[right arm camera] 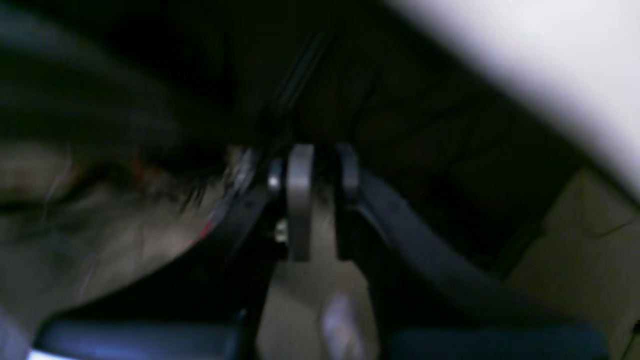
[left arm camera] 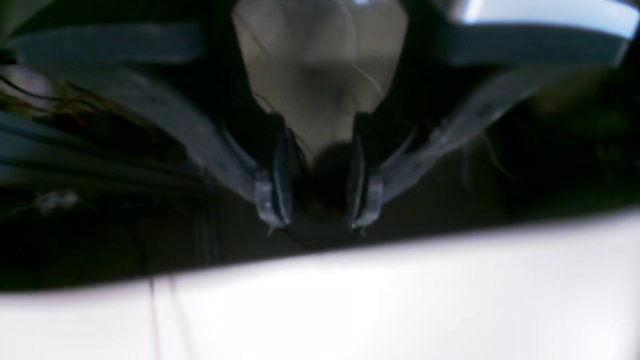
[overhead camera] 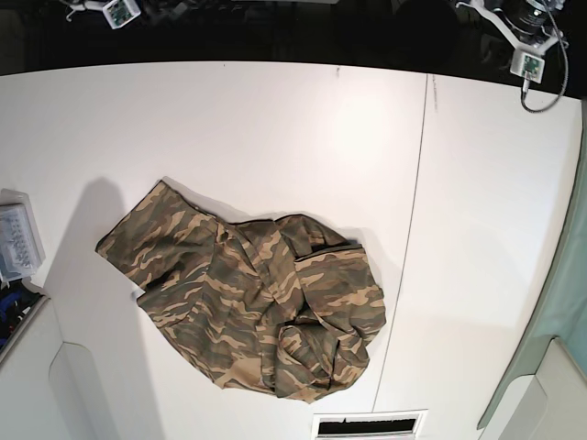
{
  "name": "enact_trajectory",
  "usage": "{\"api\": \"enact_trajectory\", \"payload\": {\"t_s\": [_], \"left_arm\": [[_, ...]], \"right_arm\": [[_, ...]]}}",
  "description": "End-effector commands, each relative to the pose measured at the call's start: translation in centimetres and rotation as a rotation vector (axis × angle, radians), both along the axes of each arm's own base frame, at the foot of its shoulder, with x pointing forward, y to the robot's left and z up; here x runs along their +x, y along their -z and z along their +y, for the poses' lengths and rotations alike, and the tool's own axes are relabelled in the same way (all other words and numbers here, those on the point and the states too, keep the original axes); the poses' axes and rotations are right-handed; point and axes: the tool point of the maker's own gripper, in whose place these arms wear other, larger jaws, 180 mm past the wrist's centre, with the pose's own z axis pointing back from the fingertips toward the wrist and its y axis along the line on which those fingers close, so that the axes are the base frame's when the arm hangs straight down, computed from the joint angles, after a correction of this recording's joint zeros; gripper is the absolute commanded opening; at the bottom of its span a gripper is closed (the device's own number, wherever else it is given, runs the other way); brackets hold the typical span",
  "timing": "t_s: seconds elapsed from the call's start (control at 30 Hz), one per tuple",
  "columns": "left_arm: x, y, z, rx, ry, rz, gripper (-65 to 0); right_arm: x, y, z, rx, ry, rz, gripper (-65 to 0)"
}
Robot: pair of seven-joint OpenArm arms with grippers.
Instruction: Layout the t-shirt on the table in an organized manner, then fold the t-shirt properly
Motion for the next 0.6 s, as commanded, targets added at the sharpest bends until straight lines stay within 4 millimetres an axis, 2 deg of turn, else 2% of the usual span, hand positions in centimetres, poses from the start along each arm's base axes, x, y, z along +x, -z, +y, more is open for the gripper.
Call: {"api": "enact_trajectory", "payload": {"t_s": [0.0, 0.2, 0.27, 0.33, 0.47, 0.57], "left_arm": [[1.4, -1.8, 0.1, 0.013, 0.032, -0.057, -42.1], [6.4, -7.9, -1.1, 0.076, 0.188, -0.223, -42.1], [7.7, -9.3, -1.4, 0.088, 0.220, -0.265, -42.1], [9.2, -10.4, -1.3, 0.104, 0.240, -0.305, -41.8], [12.2, -12.5, -1.3, 0.107, 0.253, -0.396, -29.1], [14.5, -13.5, -2.5, 0.084, 0.288, -0.452, -27.4]], "right_arm": [[1.5, -1.4, 0.2, 0.027, -0.004, -0.054, -57.1], [7.8, -6.7, -0.3, 0.041, 0.032, -0.259, -56.6], [9.7, -7.6, -0.8, 0.027, 0.036, -0.308, -53.2], [11.7, -8.0, -1.2, 0.009, 0.048, -0.349, -47.0], [16.3, -9.1, -1.6, 0.023, 0.090, -0.440, -37.4], [19.9, -9.3, -1.7, 0.048, 0.144, -0.495, -36.9]]}}
